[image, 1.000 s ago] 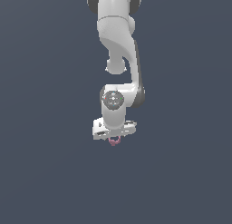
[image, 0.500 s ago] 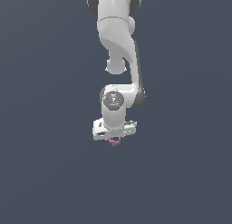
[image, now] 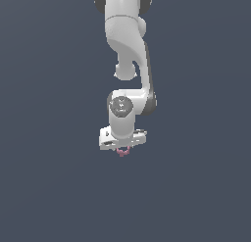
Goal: Pick up the object and move it to a goal position.
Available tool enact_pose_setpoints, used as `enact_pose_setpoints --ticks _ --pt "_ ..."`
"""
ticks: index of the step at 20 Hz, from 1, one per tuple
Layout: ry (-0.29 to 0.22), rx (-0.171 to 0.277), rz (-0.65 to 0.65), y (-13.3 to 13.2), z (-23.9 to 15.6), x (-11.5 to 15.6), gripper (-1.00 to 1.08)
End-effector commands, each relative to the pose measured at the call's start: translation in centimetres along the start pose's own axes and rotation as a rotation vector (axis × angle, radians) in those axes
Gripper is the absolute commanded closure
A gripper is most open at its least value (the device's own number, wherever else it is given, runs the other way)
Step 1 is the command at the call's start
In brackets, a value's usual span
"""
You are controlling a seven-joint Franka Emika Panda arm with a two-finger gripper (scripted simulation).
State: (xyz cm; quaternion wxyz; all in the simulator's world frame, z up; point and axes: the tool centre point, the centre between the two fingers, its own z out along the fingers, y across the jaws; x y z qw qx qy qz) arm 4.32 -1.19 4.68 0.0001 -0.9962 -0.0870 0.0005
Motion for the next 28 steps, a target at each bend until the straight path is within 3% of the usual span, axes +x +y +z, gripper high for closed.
enact_pose_setpoints --ticks 1,11,28 --pt "0.001 0.0 0.0 0.4 -0.7 -0.3 1.08" --pt "0.001 0.0 0.0 3.2 -6.8 -3.0 1.08" --pt "0.002 0.002 0.001 11.5 -24.7 -10.5 1.08"
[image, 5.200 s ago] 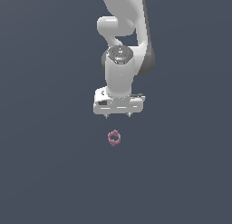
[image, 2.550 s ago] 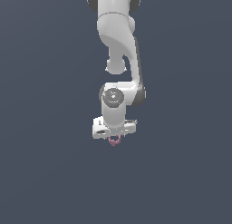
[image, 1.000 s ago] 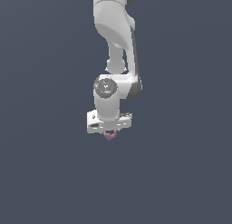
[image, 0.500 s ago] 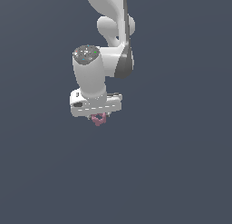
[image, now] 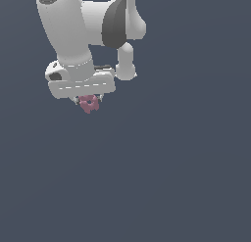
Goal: Pick up the object and move it to a goal position.
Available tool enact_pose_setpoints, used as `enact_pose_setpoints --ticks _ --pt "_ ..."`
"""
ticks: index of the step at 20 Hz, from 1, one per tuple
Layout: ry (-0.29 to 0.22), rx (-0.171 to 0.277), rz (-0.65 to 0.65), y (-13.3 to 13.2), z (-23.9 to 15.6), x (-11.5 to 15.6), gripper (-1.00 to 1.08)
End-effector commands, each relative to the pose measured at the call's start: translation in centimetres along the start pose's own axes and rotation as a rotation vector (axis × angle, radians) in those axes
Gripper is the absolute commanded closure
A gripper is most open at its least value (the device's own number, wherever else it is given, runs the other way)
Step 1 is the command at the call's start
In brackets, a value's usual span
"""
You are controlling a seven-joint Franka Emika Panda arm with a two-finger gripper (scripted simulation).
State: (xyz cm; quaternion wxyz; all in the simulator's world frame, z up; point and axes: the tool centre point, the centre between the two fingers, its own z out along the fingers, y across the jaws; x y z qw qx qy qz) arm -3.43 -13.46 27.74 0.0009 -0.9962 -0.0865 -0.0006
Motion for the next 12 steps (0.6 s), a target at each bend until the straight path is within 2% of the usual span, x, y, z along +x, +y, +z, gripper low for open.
enact_pose_setpoints --ticks 1,12 --pt "0.0 0.001 0.0 1.2 -2.7 -1.2 1.08" --pt "-0.001 0.0 0.0 6.4 -13.7 -5.4 1.08"
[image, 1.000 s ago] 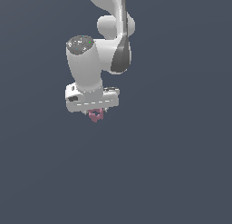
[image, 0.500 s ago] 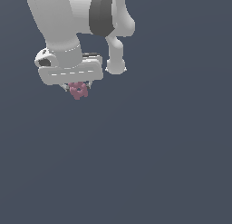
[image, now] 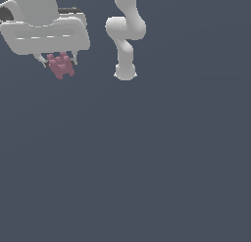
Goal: Pick up the object and move it to a goal position.
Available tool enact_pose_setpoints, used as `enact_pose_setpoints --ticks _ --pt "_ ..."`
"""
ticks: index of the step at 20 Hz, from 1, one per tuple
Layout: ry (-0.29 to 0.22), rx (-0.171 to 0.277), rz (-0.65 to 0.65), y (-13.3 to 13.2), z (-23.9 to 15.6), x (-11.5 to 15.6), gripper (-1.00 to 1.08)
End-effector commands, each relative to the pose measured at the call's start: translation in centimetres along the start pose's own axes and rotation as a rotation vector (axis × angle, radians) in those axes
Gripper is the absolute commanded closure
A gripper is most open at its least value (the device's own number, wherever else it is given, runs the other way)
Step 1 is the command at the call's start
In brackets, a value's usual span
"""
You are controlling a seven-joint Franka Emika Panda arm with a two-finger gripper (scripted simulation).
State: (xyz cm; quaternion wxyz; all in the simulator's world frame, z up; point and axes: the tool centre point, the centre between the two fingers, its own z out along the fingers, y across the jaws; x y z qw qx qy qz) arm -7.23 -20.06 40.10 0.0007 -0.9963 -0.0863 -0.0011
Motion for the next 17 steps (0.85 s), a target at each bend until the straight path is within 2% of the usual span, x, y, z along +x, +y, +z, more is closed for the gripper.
enact_pose_setpoints --ticks 1,9,17 --pt "-0.001 0.001 -0.001 1.0 -2.1 -0.8 1.08" --pt "-0.002 -0.001 -0.001 3.1 -6.2 -2.2 1.08" --pt "-0.002 -0.001 -0.001 3.7 -7.2 -2.4 1.08"
